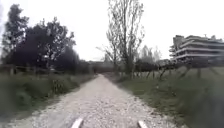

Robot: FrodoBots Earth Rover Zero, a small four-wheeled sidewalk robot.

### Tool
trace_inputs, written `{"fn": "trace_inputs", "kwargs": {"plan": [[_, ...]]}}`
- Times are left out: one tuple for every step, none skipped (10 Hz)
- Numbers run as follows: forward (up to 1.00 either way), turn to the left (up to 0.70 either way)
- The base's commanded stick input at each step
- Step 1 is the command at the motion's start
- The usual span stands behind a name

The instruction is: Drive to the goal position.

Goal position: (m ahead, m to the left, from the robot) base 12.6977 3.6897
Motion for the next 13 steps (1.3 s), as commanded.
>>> {"fn": "trace_inputs", "kwargs": {"plan": [[0.7,0.0],[0.7,0.0],[0.7,0.0],[0.7,0.0],[0.7,0.0],[0.7,0.0],[0.7,0.0],[0.7,0.0],[0.7,0.0],[0.7,0.0],[0.7,0.0],[0.7,0.0],[0.7,0.0]]}}
